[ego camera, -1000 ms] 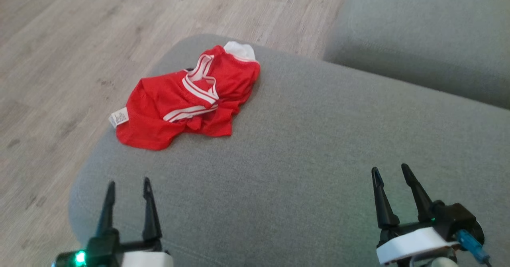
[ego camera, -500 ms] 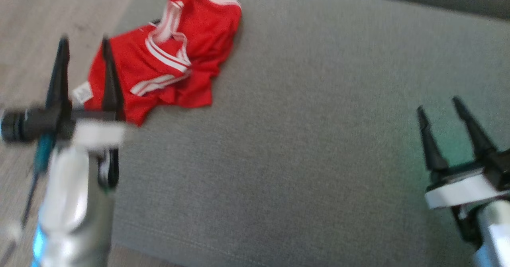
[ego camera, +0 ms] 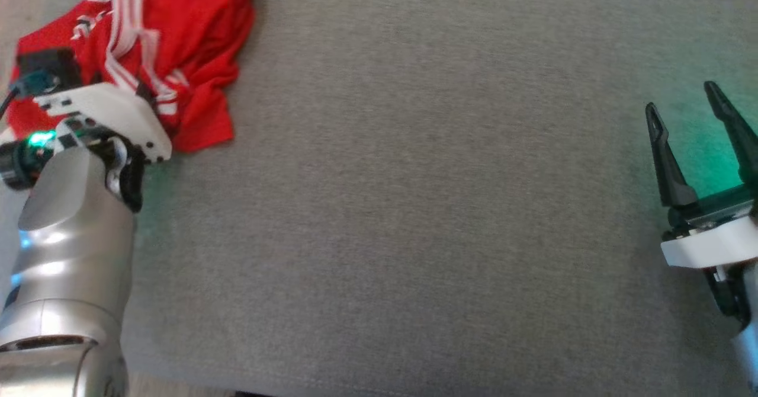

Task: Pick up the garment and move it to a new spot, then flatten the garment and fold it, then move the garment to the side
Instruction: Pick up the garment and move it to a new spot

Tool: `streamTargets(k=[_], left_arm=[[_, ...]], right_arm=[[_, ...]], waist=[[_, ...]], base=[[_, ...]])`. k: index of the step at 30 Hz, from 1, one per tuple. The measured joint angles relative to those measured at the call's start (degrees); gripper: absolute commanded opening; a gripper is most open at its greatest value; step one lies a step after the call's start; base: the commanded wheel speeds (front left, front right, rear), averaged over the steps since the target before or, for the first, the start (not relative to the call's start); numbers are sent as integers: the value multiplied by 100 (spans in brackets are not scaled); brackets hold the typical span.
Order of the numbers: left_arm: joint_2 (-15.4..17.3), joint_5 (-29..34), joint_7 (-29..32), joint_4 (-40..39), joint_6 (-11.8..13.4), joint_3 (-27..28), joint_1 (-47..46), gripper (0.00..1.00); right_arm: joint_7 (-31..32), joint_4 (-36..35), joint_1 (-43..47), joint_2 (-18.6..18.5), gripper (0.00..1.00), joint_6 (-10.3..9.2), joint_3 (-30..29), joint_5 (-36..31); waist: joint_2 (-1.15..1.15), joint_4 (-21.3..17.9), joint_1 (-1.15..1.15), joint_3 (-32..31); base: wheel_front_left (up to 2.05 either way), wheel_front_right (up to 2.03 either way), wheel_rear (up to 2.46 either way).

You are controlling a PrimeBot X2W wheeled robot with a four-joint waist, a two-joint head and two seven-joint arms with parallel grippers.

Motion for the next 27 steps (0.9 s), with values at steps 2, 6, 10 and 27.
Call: streamTargets(k=[2,6,10,27], left_arm=[[44,-25,-1,202,1,38,-5,100],[225,-82,-481,361,-9,76,-23,0],[370,112,-1120,361,-16,-99,-59,0],[799,536,-1838,-1131,-319,-1234,-887,0]], right_arm=[[0,8,1,26,100,0,7,1],[0,26,4,178,100,0,-4,1],[0,131,18,380,100,0,-52,1],[0,247,1147,1532,100,0,-88,35]], waist=[[0,-131,0,32],[0,-306,0,-10],[0,-355,-1,-221],[0,-1425,-2,-2024]], base=[[0,0,0],[0,0,0],[0,0,0],[0,0,0]])
